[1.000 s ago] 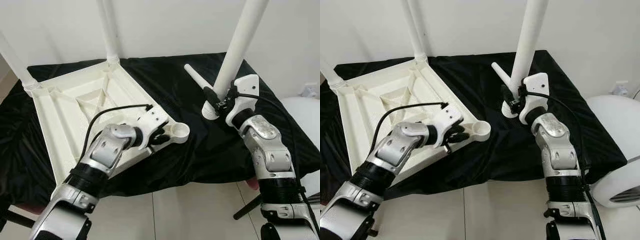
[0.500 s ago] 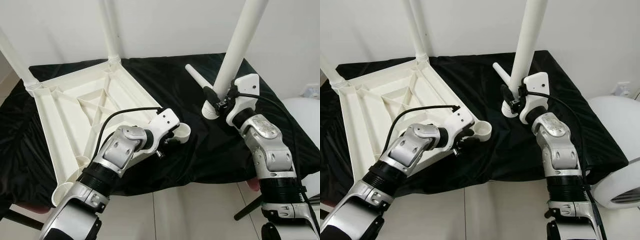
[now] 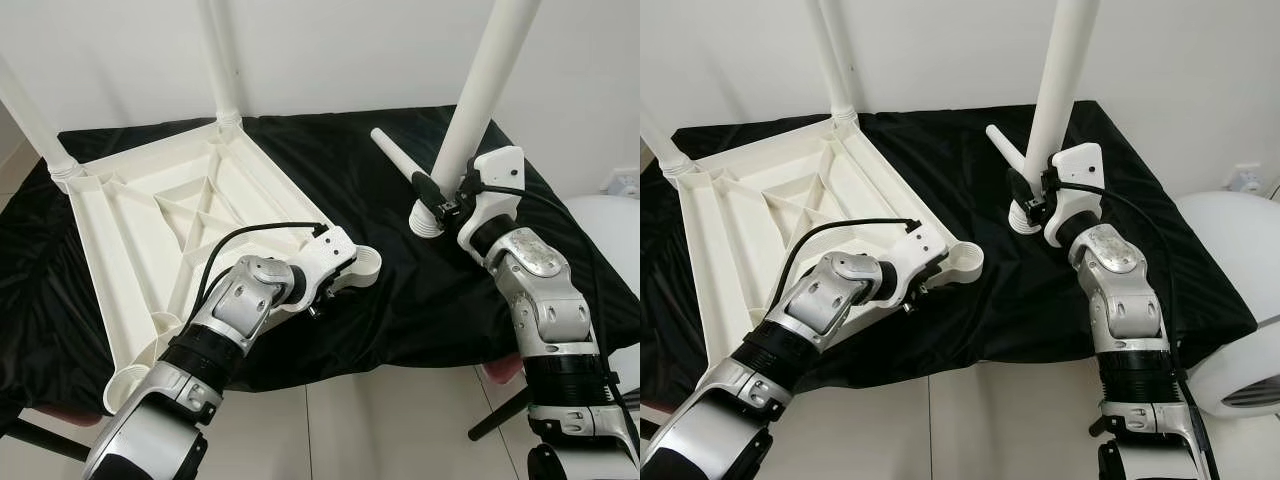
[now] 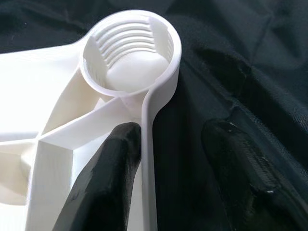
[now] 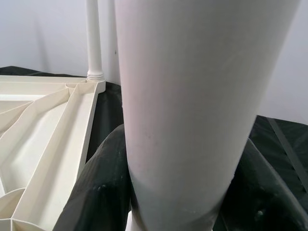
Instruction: Building children table
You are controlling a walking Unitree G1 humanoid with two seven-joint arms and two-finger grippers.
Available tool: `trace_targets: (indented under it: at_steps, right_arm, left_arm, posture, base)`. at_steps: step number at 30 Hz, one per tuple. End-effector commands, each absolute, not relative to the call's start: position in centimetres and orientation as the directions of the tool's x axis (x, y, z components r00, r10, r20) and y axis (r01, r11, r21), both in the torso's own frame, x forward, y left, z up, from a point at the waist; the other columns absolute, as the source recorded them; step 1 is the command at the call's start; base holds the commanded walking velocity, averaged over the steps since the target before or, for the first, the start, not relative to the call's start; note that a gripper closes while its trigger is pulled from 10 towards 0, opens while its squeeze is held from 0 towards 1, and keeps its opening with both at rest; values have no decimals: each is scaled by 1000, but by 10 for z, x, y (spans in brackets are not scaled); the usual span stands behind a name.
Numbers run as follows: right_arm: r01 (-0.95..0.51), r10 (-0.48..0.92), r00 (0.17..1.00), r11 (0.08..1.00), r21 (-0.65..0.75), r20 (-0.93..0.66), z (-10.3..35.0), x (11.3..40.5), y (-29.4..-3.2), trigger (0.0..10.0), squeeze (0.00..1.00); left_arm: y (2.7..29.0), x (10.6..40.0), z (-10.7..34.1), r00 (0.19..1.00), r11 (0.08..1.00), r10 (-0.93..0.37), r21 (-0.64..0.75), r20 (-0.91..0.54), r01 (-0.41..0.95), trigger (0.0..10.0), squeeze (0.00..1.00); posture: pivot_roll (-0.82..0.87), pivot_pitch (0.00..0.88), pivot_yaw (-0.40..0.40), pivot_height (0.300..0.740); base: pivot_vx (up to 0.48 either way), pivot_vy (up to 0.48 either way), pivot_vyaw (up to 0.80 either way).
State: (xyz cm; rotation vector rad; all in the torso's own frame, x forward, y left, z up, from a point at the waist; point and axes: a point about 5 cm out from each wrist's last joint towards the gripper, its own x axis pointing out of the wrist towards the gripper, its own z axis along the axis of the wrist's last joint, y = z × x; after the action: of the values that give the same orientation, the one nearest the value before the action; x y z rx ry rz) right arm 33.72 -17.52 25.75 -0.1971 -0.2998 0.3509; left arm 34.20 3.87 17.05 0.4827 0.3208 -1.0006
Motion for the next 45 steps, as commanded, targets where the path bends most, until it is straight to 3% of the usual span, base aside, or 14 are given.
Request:
trace_targets:
  at_steps: [1,8,9,10,11,12,26,27,36,45]
  right_arm:
    - [-303,366,887,922,-242,282,264,337,-176,10000,0]
    - [-305,369,885,920,-246,285,265,337,-176,10000,0]
    - [-310,374,883,919,-246,283,265,337,-176,10000,0]
    - [-310,374,883,919,-246,283,265,337,-176,10000,0]
    - [-314,377,882,917,-245,282,265,336,-176,10000,0]
    - [-322,382,881,916,-239,279,264,336,-176,10000,0]
    - [-437,466,849,884,-165,248,256,332,-176,10000,0]
    - [-470,496,836,868,-162,233,253,331,-175,10000,0]
    - [-635,652,736,758,-146,182,245,328,-169,10000,0]
    - [-756,761,633,647,-100,143,238,325,-160,10000,0]
  left_arm:
    - [44,349,169,614,537,-647,301,-453,788,10000,0]
    - [41,348,156,601,525,-628,302,-494,796,10000,0]
    - [40,348,155,600,528,-630,296,-492,796,4902,0]
    - [40,348,155,600,528,-630,296,-492,796,4902,0]
    - [40,348,154,601,531,-631,291,-491,796,3333,0]
    - [40,348,154,600,531,-634,290,-488,797,0,0]
    - [48,343,155,579,500,-655,295,-487,814,0,0]
    - [51,342,155,569,486,-659,299,-492,821,10000,0]
    - [68,336,160,551,442,-673,328,-493,835,10000,0]
    - [65,332,164,541,423,-688,339,-484,841,10000,0]
  posture:
    - [-99,100,54,740]
    - [-106,103,58,740]
    - [-108,102,58,740]
    - [-108,102,58,740]
    - [-108,102,58,740]
    - [-109,101,59,740]
    - [-108,94,58,740]
    - [-105,96,56,740]
    - [-91,104,44,740]
    - [-90,107,36,740]
  base:
    - [0,0,0]
    - [0,0,0]
    - [0,0,0]
    - [0,0,0]
    - [0,0,0]
    - [0,0,0]
    - [0,0,0]
    - [0,0,0]
    - [0,0,0]
    - [0,0,0]
